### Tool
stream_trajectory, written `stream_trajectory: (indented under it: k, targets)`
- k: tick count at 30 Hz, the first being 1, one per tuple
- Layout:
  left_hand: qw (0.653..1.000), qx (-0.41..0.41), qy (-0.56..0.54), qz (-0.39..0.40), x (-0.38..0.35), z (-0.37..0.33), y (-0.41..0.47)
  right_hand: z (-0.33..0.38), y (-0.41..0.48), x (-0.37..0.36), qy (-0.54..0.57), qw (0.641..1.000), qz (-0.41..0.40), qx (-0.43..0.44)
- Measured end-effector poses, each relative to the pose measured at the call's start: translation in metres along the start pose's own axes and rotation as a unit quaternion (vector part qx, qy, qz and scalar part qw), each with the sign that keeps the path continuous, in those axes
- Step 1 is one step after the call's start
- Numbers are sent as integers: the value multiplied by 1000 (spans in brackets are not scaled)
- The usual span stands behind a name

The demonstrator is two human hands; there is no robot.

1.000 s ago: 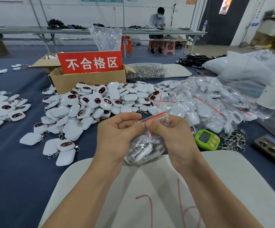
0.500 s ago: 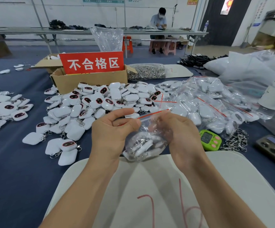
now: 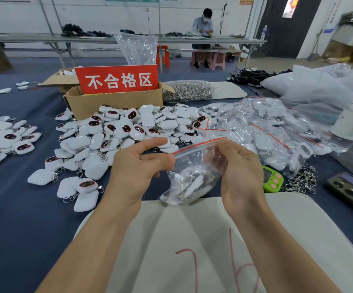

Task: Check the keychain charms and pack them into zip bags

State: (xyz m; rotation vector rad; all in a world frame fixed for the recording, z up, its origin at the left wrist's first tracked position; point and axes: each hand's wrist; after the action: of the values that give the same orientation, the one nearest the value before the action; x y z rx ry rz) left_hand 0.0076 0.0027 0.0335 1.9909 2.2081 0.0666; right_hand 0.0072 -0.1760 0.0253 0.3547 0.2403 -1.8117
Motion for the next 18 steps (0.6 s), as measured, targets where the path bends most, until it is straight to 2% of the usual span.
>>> stream_trajectory:
  k: [3, 7, 11, 14, 18]
  targets:
    - [1000, 5, 15, 11, 4, -1, 1, 0, 0, 0, -2, 1000, -7, -3]
    - [999, -20, 21, -18, 7, -4, 3, -2, 1, -1, -21, 1000, -8, 7]
    - [999, -27, -5, -31, 7, -2, 3, 4, 2, 3, -41, 999, 34, 4]
    - [999, -38, -23, -20, 6, -1, 3, 6, -3, 1, -97, 993, 72, 1]
    - [998, -57, -32, -3, 0, -2, 1, 5, -5, -3, -74, 996, 56, 13]
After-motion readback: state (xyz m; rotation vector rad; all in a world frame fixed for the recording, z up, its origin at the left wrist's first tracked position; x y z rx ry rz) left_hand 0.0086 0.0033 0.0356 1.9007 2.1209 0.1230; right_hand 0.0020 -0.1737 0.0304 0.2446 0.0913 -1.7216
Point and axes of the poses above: each hand's wrist, its own y-axis towards the middle knuckle, its own x-axis out of the back of the hand, z = x × y, and after that the axes turned 4 degrees about -x, right-handed
